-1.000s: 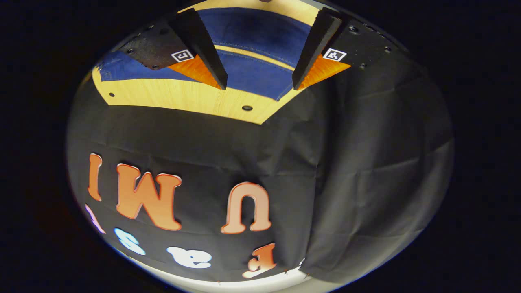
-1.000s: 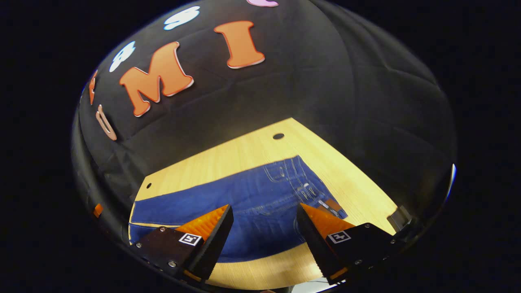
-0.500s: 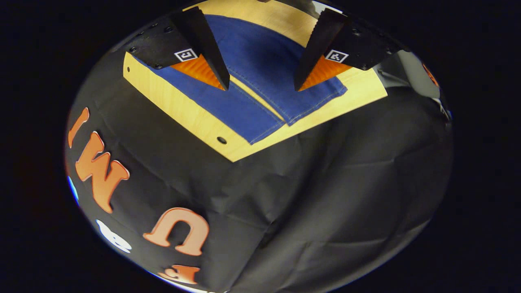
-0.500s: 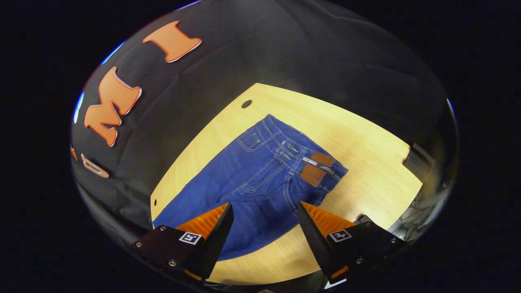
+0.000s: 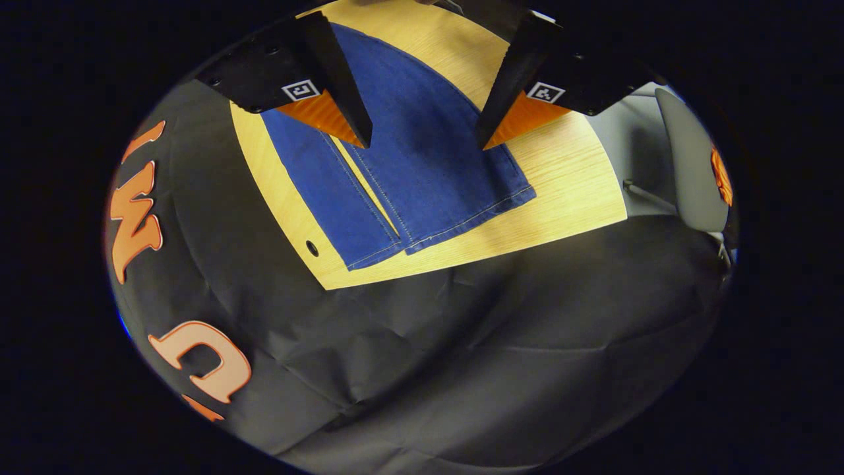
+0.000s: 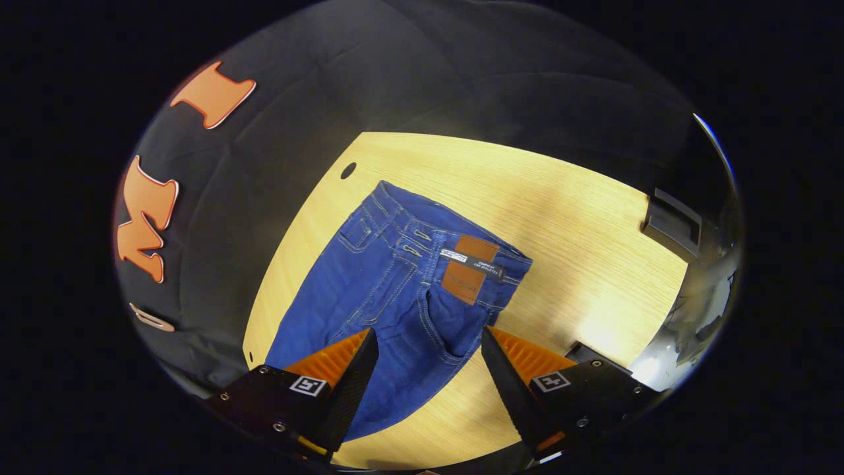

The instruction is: Grasp the waist and the cuffs of the jeans and fold them to make the two legs overlap; first hold the waist and fold one-third of the jeans toward the cuffs, then hold the cuffs and fold the remaining one-third in the same direction to finish folding.

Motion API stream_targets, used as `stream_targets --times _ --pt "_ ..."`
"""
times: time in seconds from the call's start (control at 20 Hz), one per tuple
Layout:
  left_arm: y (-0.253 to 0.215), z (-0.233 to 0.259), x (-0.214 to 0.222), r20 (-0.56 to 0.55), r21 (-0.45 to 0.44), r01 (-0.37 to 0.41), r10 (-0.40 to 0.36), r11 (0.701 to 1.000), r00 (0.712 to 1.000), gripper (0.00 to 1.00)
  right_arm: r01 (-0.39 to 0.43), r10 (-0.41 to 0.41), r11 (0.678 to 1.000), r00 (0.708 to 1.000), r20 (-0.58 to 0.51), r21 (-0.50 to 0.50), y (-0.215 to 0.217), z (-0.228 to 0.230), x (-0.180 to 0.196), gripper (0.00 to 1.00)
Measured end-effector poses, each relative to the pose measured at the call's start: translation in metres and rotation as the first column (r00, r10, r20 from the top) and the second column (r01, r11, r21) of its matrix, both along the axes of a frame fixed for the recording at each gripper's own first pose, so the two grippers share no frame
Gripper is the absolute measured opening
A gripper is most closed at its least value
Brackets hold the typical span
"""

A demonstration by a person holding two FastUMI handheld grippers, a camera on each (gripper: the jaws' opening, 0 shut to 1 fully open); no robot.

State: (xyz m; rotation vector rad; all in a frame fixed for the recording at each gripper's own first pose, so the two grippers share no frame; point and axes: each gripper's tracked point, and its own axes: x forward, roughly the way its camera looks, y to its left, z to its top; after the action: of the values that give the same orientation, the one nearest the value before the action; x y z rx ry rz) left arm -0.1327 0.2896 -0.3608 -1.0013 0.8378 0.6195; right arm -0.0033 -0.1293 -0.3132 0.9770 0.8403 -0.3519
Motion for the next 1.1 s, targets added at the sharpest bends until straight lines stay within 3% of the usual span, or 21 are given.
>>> stream_targets --times 0.45,0.75,0.9,0.95,1.0,1.05,1.1 --pt "0.021 -0.044 -0.026 -0.042 -0.175 -0.139 0.134 0.975 0.99 0.98 0.048 -0.042 0.995 0.996 -0.073 0.082 -0.003 -0.029 -0.004 0.98" --pt "0.033 -0.049 -0.002 0.091 -0.192 -0.095 0.114 0.977 0.989 0.93 0.068 -0.062 0.991 0.997 -0.051 0.119 -0.004 -0.035 0.005 0.98" --pt "0.035 -0.051 0.008 0.18 -0.231 -0.113 0.157 0.966 0.971 0.79 0.096 -0.094 0.983 0.995 -0.019 0.159 -0.005 -0.033 0.018 0.97" --pt "0.037 -0.053 0.012 0.197 -0.249 -0.126 0.177 0.96 0.964 0.79 0.097 -0.097 0.98 0.995 -0.011 0.174 -0.005 -0.033 0.021 0.96" --pt "0.038 -0.058 0.016 0.207 -0.274 -0.137 0.198 0.952 0.958 0.74 0.104 -0.106 0.977 0.994 0.0 0.188 -0.007 -0.033 0.023 0.9" --pt "0.04 -0.059 0.015 0.215 -0.291 -0.153 0.22 0.944 0.952 0.69 0.109 -0.113 0.973 0.994 0.007 0.205 -0.006 -0.033 0.024 0.96" --pt "0.039 -0.061 0.014 0.217 -0.307 -0.159 0.231 0.938 0.948 0.59 0.12 -0.125 0.968 0.992 0.012 0.221 -0.007 -0.033 0.026 0.96"
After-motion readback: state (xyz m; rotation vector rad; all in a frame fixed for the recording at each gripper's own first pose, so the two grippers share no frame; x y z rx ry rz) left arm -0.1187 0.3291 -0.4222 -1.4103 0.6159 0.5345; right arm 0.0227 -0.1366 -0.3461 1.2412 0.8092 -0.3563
